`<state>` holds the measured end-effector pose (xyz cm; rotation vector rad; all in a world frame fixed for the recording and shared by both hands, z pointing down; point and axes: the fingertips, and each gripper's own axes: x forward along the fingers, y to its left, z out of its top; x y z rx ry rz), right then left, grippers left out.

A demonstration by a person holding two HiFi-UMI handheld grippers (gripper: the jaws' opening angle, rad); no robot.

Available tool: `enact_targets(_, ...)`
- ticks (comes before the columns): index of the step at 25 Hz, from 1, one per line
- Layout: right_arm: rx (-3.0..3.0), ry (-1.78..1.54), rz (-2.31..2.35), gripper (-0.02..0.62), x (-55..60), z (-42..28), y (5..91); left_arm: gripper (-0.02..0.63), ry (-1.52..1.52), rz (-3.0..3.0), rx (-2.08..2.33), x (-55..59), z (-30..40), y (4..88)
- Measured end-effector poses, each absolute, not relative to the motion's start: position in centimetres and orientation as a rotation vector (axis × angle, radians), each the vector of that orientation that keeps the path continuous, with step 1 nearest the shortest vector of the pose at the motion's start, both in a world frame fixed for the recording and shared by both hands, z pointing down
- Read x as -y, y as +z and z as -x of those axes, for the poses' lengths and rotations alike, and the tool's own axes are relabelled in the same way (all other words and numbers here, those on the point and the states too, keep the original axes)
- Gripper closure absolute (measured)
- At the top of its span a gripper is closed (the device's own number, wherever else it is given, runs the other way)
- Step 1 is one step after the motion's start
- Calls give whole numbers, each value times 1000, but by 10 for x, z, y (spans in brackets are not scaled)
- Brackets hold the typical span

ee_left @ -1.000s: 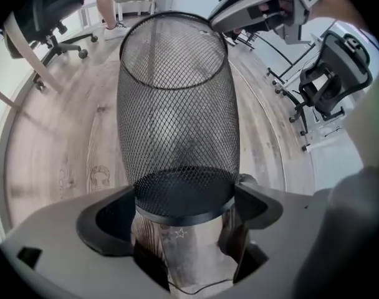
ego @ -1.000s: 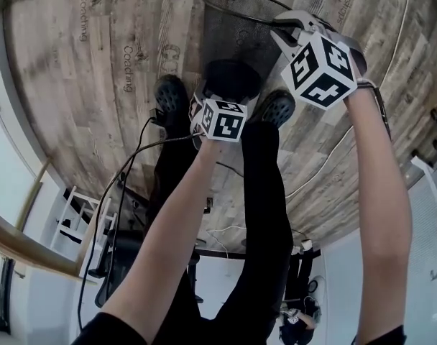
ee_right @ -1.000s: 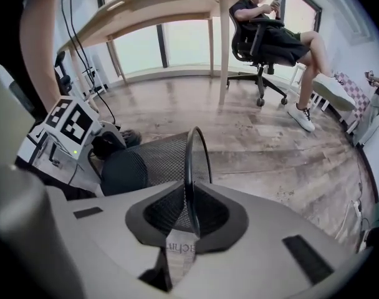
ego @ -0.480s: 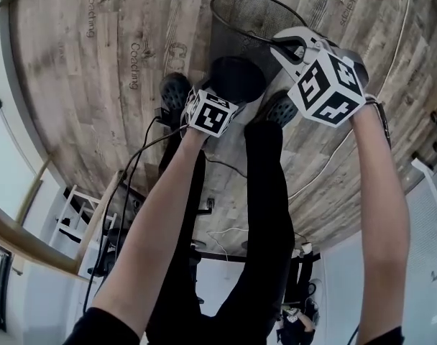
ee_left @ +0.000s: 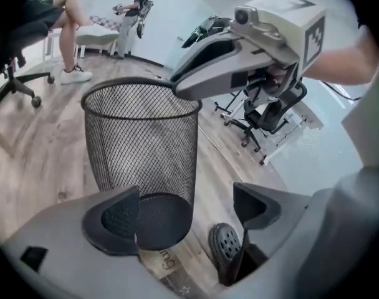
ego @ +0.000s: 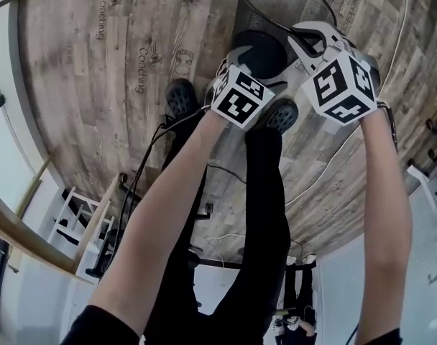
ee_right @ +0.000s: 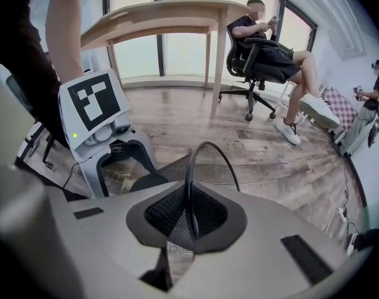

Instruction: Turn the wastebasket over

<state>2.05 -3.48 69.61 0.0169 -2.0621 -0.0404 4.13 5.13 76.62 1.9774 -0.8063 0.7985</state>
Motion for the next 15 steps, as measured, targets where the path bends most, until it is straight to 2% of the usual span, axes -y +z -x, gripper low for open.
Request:
enact_targets(5,2098,39,28,538,20,-13,690,121,826,-2054,784,-43,-40,754)
enact_targets(15,2116,200,97,540,-64,-14,697,123,912,-2110,679,-103,-28,753)
